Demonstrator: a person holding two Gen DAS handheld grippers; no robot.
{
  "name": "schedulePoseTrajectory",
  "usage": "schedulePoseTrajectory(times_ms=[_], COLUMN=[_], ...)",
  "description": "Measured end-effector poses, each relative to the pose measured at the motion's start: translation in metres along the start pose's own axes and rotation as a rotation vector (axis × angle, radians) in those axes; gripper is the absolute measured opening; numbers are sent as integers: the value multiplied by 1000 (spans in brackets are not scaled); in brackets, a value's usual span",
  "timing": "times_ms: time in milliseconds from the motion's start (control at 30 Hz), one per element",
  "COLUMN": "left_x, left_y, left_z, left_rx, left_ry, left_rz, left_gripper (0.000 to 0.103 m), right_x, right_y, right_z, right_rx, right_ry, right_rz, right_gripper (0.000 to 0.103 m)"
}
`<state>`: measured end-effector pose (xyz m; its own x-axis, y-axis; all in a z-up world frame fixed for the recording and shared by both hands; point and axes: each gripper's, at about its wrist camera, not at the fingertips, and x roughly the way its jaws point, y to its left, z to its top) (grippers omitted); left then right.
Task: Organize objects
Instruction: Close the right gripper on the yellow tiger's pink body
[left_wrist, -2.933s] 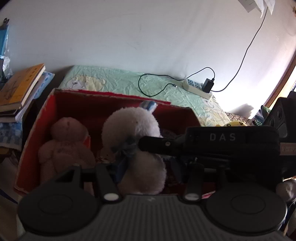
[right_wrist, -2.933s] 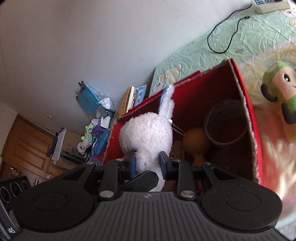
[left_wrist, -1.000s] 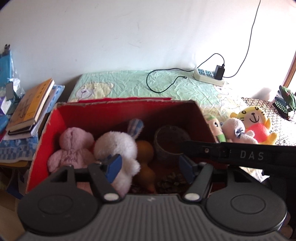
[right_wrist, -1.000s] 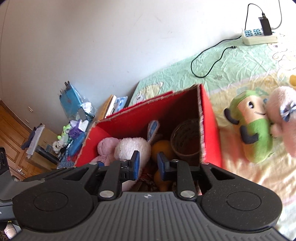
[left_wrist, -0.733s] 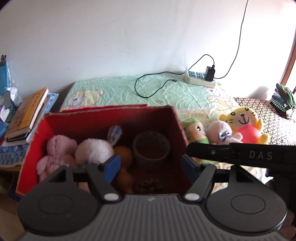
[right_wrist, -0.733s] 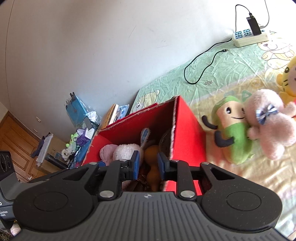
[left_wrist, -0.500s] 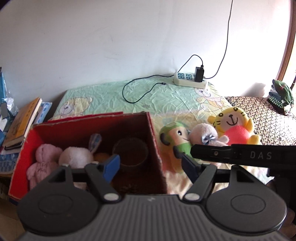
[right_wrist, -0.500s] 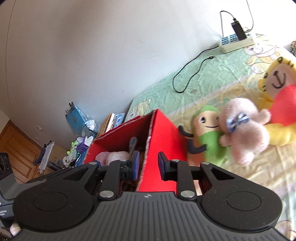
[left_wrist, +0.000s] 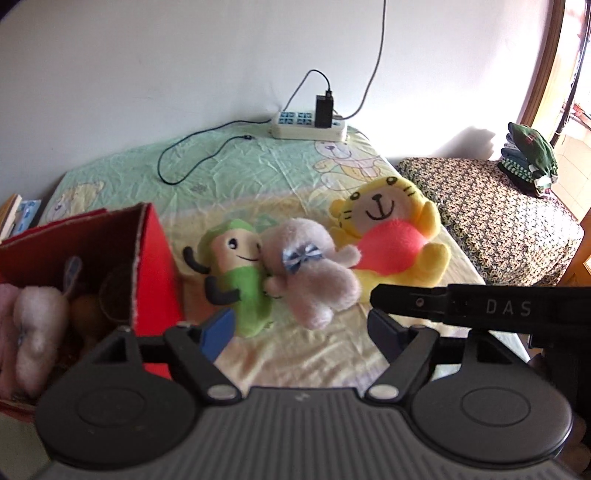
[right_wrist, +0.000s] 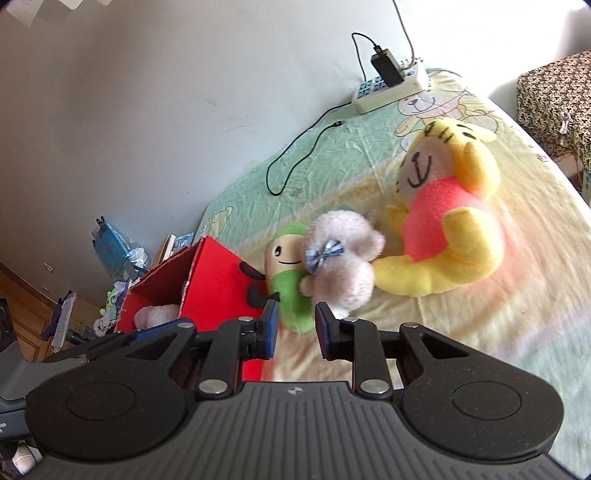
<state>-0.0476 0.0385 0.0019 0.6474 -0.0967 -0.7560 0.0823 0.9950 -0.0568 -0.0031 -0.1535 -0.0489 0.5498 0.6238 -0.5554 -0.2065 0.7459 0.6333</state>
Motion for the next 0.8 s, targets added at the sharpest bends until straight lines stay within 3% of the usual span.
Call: schedulePoseTrajectory(times_ms=[300, 600, 800], left_x=[40, 80, 105], left_y=[-46, -63, -64], left_z=[6, 6, 3], left_rx=[19, -48, -74], left_ry=[69, 140, 201], left_rz=[-93, -230, -256], left_gripper=[80, 79, 79], right_x=[-24, -31, -11], right_y=[-48, -95, -123], right_z=[12, 37, 58], right_rx=[46, 147, 227], right_ry=[8, -39, -47], right_rz=[-70, -126, -151], right_gripper=[25, 30, 44])
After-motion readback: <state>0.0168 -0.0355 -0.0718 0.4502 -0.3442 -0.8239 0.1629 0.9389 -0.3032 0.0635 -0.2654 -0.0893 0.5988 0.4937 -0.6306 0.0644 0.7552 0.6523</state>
